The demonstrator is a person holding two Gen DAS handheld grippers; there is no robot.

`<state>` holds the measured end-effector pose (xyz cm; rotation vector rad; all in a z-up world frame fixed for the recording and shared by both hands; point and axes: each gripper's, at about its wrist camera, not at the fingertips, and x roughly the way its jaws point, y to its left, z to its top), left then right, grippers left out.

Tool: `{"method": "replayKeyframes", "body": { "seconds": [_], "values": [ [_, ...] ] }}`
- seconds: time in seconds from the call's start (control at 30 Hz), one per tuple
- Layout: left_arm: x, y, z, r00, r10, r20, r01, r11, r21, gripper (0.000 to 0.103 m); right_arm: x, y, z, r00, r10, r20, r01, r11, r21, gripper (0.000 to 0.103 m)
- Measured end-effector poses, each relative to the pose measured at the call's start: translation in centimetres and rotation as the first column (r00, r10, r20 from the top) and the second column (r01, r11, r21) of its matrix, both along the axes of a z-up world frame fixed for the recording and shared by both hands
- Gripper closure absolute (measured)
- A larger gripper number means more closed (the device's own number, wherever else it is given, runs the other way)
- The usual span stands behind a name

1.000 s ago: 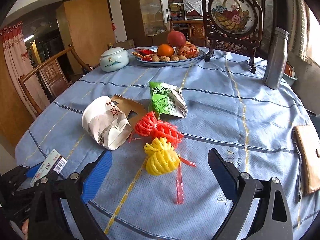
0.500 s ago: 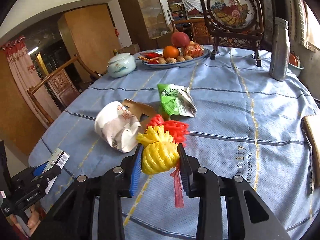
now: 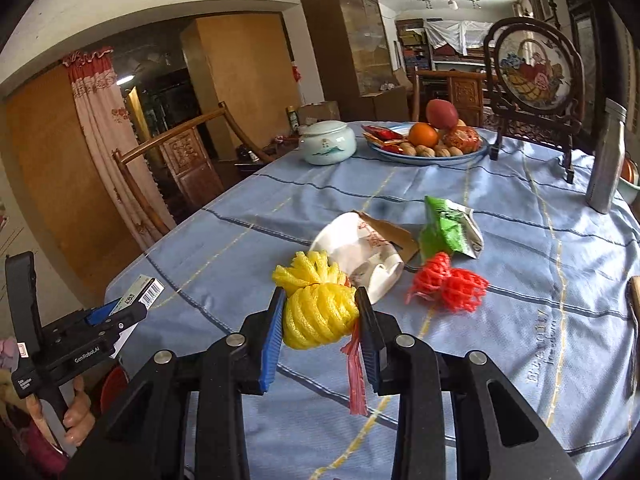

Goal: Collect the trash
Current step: 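Grasp the white medicine box with the left gripper while the right grasps the yellow net, then drop the medicine box and yellow net into the red wastebasket with both grippers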

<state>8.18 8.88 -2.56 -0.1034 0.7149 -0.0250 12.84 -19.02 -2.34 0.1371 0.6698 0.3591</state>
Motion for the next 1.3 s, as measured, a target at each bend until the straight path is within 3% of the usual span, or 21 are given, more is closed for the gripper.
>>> {"method": "replayKeyframes", "body": {
  "seconds": [0.27, 0.43, 0.8, 1.0, 1.07, 1.13, 1.3],
  "values": [
    [-4.2, 7.9, -1.2, 0.981, 0.187, -0.042, -0.188, 0.982, -0.013, 0.056, -0.1, 8.2, 0.3, 0.983, 0.182, -0.002, -0.182, 0.983, 0.003, 0.069],
    [-7.6, 13.5, -2.8, 0.939, 0.333, -0.082, -0.336, 0.941, -0.025, 0.056, -0.4, 14.3, 0.8, 0.950, 0.312, -0.007, -0.312, 0.950, -0.003, 0.069],
    [-13.4, 22.1, -8.3, 0.832, 0.511, -0.218, -0.533, 0.844, -0.057, 0.056, -3.0, 29.3, 0.3, 0.814, 0.577, -0.070, -0.579, 0.815, -0.022, 0.069],
    [-15.2, 25.5, -11.0, 0.798, 0.537, -0.273, -0.581, 0.806, -0.115, 0.054, -5.0, 36.2, -1.0, 0.747, 0.651, -0.133, -0.661, 0.748, -0.053, 0.069],
    [-15.8, 26.7, -11.6, 0.781, 0.556, -0.285, -0.608, 0.781, -0.142, 0.046, -5.7, 38.0, -1.8, 0.728, 0.668, -0.155, -0.682, 0.729, -0.059, 0.069],
    [-16.3, 27.5, -11.9, 0.757, 0.586, -0.290, -0.642, 0.749, -0.163, 0.031, -6.1, 40.0, -2.5, 0.707, 0.684, -0.182, -0.702, 0.709, -0.064, 0.069],
    [-17.5, 28.8, -12.4, 0.696, 0.657, -0.289, -0.708, 0.695, -0.125, 0.022, -6.9, 44.0, -4.6, 0.657, 0.712, -0.247, -0.746, 0.662, -0.077, 0.068]
  ]
}}
